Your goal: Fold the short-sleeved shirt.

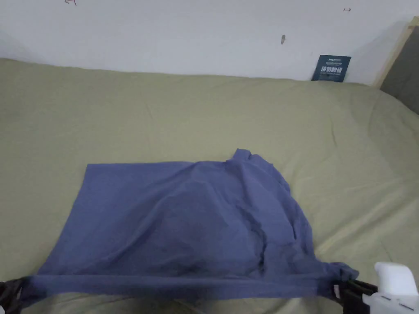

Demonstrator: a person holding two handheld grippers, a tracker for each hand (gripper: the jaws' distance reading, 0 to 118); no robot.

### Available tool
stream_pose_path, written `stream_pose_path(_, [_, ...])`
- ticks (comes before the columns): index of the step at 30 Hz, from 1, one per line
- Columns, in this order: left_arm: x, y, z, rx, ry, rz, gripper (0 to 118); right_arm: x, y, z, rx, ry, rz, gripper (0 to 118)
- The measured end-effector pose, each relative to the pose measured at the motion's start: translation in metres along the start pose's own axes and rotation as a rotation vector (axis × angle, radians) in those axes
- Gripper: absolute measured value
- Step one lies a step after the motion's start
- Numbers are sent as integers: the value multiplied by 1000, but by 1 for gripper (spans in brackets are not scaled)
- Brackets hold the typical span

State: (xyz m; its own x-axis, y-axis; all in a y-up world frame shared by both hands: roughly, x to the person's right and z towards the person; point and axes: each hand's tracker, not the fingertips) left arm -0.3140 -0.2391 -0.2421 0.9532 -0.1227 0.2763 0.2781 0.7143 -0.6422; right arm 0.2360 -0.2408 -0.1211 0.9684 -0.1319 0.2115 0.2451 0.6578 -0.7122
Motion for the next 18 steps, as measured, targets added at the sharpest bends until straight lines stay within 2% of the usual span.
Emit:
stream_pose_path(2, [0,28,4,22,9,-42,1,-3,34,10,35,36,-16,9])
stream_pose_path(5, [-7,68,-11,55,-83,29,1,-8,84,-8,56,26,10,9])
stream_pose_path(7, [-11,89,-53,-15,-80,32,1,-8,112,-42,29,-2,36,9])
stream_pose_path(11, [-9,117,-143,-185,-68,111,1,-8,146,-137,-76,-27,-5,9])
stream_pose_path(15, [-7,117,-188,-277,-55,202,1,-2,153,-192,-129,-76,-30,10])
stream_pose_path(16, [-4,116,-190,-264,-56,181,1,1,152,-196,-152,-68,-43,26])
stream_pose_path(17, [-2,115,-190,-253,-51,175,7,3,151,-198,-146,-55,-58,57])
stream_pose_path(18, [-1,113,-186,-216,-44,158,33,6,150,-197,-135,-51,-61,94])
